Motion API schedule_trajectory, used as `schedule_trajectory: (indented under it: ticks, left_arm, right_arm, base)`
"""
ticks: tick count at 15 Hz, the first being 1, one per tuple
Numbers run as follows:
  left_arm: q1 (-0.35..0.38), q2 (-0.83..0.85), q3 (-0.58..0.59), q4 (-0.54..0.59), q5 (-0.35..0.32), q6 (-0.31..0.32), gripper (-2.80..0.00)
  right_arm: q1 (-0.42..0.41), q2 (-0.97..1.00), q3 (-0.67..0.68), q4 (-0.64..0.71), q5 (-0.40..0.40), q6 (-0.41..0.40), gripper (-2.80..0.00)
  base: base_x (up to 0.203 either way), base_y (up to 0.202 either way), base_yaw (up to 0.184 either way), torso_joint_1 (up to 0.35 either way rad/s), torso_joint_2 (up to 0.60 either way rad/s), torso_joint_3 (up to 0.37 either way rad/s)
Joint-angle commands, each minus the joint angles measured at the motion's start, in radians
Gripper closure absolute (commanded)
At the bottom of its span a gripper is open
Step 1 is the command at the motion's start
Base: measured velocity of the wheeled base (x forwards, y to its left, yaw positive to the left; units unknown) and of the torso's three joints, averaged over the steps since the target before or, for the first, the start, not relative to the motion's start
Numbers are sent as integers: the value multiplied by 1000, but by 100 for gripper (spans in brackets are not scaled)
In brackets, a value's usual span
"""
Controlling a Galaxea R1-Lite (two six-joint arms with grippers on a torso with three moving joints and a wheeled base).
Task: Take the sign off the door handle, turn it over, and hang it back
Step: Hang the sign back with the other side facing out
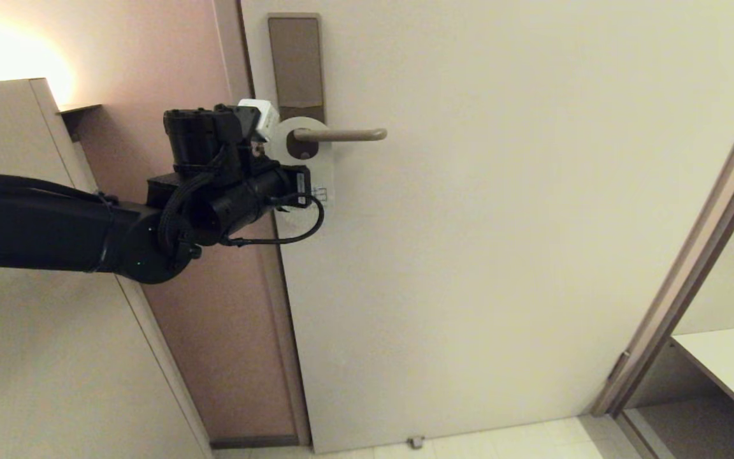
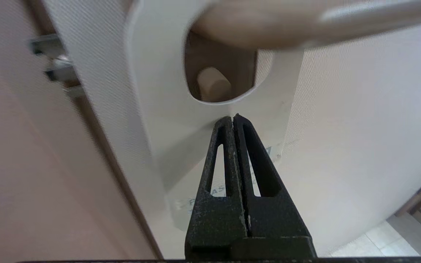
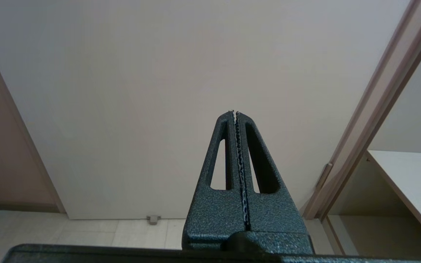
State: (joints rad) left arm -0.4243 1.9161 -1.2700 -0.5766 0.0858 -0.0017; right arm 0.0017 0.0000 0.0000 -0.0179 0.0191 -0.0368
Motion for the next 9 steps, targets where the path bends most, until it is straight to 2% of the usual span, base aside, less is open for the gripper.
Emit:
schedule_trajectory:
  ticks: [1,5,9]
  left_arm:
    - [5,-13,1,-3,7,2,0]
    - [3,-43,18,-1,23,3,0]
    - [1,-107,133,-3,23,2,0]
  right_arm:
    - [1,1,0,0,1,0,0]
    - [0,0,0,0,1,0,0]
    - [0,0,0,0,1,0,0]
  base:
    - [0,0,0,0,0,0]
    - [0,0,0,0,0,0]
    - [0,0,0,0,0,0]
